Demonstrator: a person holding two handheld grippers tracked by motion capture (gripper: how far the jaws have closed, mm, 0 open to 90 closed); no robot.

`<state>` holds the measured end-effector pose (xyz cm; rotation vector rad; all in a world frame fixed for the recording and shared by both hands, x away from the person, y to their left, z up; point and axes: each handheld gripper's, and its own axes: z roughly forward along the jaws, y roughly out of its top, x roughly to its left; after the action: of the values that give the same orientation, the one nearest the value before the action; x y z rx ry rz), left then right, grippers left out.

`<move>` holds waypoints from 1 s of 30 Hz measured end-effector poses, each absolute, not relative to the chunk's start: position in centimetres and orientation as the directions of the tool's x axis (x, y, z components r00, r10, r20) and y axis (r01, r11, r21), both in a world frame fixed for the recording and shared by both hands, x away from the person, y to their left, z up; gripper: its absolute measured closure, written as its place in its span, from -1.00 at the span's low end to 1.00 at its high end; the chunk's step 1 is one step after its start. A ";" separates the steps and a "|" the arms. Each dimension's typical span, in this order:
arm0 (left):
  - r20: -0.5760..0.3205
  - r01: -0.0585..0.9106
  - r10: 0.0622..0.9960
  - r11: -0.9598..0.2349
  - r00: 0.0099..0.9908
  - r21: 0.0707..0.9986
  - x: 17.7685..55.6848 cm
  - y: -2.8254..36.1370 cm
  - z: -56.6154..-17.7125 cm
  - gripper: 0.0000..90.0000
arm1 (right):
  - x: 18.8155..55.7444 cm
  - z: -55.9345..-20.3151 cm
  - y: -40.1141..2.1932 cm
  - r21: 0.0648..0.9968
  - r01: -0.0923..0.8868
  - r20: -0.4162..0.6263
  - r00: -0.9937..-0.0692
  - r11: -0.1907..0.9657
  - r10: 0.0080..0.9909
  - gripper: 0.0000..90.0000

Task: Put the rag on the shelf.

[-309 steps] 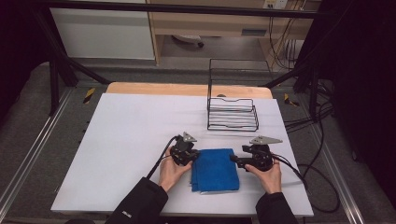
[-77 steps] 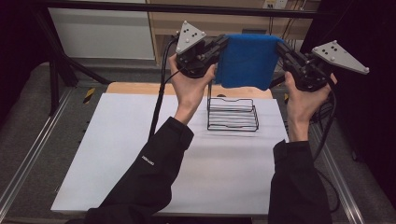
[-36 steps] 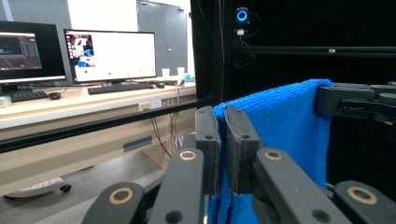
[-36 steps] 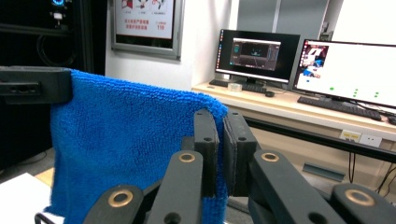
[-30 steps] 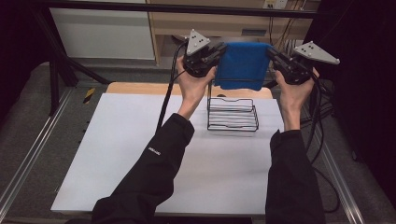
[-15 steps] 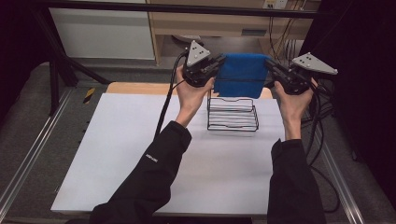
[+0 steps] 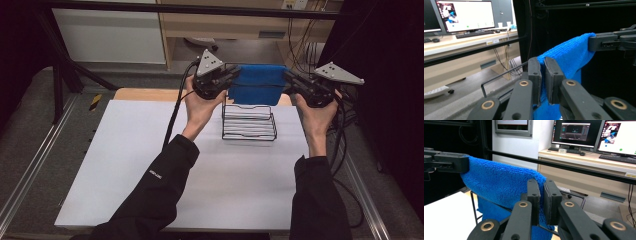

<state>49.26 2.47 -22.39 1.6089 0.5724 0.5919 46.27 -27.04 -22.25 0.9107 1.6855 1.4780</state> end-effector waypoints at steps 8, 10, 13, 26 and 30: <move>0.038 0.068 0.651 -0.136 0.758 0.988 48.8 2.5 -23.3 0.84 | 45.5 -22.9 -27.2 0.989 0.084 -0.061 -0.517 0.122 0.854 0.88; 0.043 0.066 0.643 -0.145 0.765 0.987 48.6 2.5 -23.5 0.83 | 45.3 -23.1 -27.3 0.988 0.088 -0.066 -0.519 0.130 0.852 0.87; 0.041 0.077 0.636 -0.157 0.771 0.985 48.5 2.6 -23.9 0.82 | 45.0 -23.3 -27.4 0.986 0.092 -0.072 -0.528 0.141 0.846 0.87; 0.034 0.105 0.614 -0.189 0.788 0.976 48.2 2.8 -24.3 0.74 | 44.8 -24.7 -27.7 0.981 0.100 -0.085 -0.548 0.166 0.832 0.87; 0.004 0.107 0.612 -0.145 0.791 0.984 47.9 3.5 -23.1 0.65 | 44.9 -25.0 -27.8 0.981 0.099 -0.085 -0.551 0.166 0.830 0.87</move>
<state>47.92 3.51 -23.11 1.6824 0.5712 0.4825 44.90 -27.83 -25.03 0.8824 1.7965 1.4380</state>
